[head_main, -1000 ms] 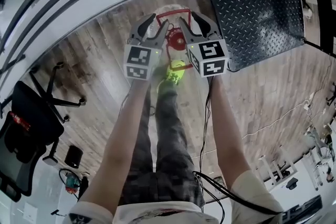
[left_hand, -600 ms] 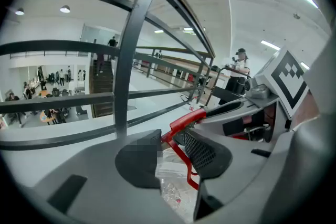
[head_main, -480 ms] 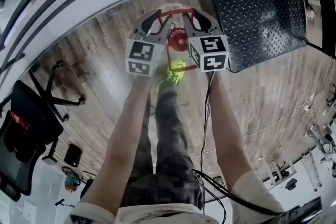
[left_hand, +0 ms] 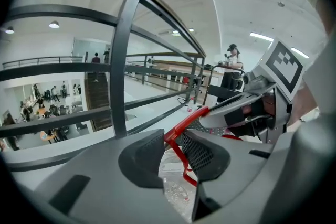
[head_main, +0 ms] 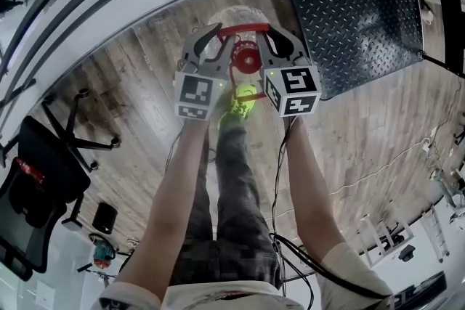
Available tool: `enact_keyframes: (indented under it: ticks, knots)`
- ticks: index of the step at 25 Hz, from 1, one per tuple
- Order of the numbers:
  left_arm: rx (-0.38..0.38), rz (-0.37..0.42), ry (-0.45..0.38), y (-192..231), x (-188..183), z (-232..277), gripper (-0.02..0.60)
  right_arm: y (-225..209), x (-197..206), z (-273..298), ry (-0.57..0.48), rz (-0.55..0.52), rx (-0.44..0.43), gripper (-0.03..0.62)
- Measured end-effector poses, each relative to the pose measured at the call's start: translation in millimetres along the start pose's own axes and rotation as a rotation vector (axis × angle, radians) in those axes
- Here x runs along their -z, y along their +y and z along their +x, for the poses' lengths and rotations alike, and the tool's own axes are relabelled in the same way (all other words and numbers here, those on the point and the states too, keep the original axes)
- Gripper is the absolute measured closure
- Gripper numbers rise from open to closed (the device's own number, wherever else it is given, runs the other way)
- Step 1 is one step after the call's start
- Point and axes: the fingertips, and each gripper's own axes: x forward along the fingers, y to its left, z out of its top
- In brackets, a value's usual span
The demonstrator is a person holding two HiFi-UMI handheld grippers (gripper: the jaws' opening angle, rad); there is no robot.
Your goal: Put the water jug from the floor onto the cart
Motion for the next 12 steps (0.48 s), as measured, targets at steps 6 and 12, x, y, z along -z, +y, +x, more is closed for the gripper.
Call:
enact_keyframes:
  ticks: [6,12]
  knots:
    - [-0.003,0.036,-0.040,-8,-9,-7,0.474,0,-7,-16,-0.053,0.004,0.035,0.549]
    - [0.017,0.082,-0.045,-22,-40,-9,0.476,-9,-27,-41,-0.074,0.034,0.065,0.553]
